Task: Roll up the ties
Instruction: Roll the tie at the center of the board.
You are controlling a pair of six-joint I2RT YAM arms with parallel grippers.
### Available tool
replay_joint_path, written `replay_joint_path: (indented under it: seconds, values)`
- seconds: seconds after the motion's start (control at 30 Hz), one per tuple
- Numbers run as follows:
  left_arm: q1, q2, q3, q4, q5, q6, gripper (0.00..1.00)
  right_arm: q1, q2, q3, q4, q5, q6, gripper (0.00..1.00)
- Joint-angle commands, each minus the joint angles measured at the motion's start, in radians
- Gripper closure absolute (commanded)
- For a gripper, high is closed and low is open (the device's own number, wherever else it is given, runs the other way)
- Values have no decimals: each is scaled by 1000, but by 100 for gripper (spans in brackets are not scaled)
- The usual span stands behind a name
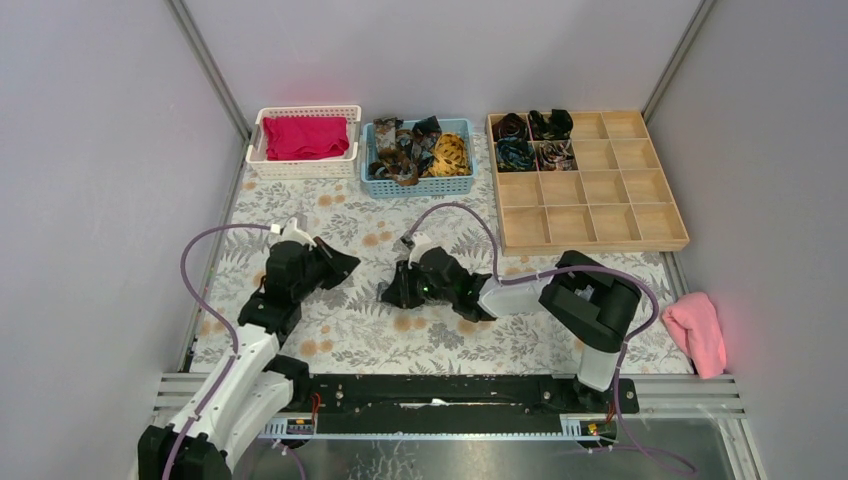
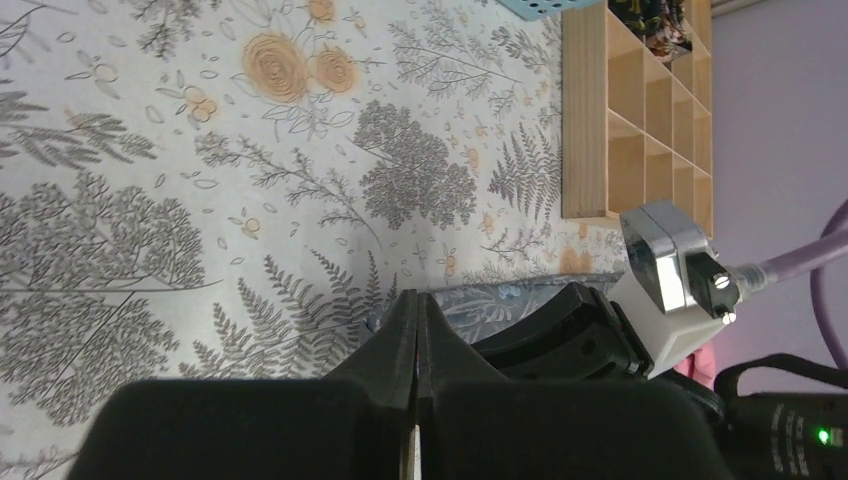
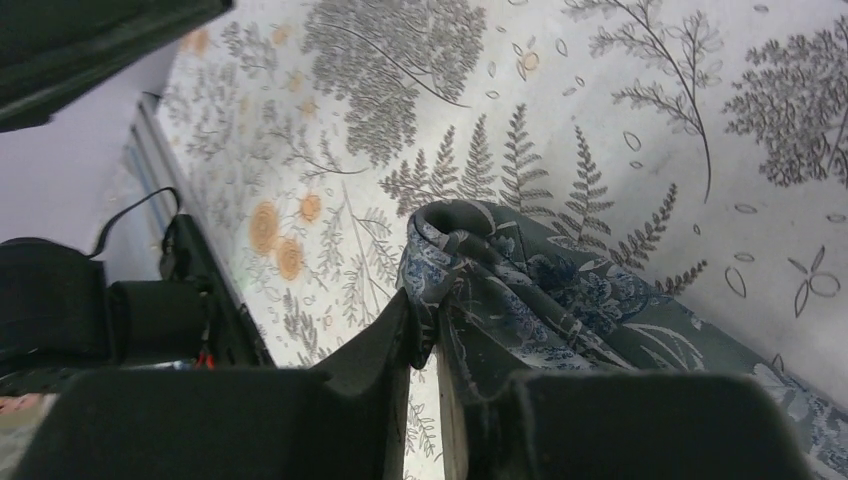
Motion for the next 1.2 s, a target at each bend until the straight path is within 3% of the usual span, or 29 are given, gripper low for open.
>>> replay_joint_path:
  seconds: [0.0,0.43,0.53,0.63,0.83,0.93,1.03,1.17]
  values:
    - [7,38,-30,192,65,1,100,-46,-17,-23,206,-149,-2,82]
    - [7,426,2,582,319,-40,100,-112,18,-75,378,-304,32,83]
    - [9,471,20,568,307,-29,100,-134,45,-74,407,-333,45,83]
    - [10,391,12,476,203,-8,100,-152,72,-68,426,-354,64,83]
    - [-47,-96,38,142,-71,93,100,-156,114,-18,397,-374,75,84]
    - [-70,-250,18,9,-102,67,100,-157,136,14,375,-380,76,84]
    - [-79,-302,-81,43,-48,-21,100,-157,155,40,368,-392,86,84]
    - [-119,-260,-175,108,-58,-70,100,-157,174,75,345,-394,98,84]
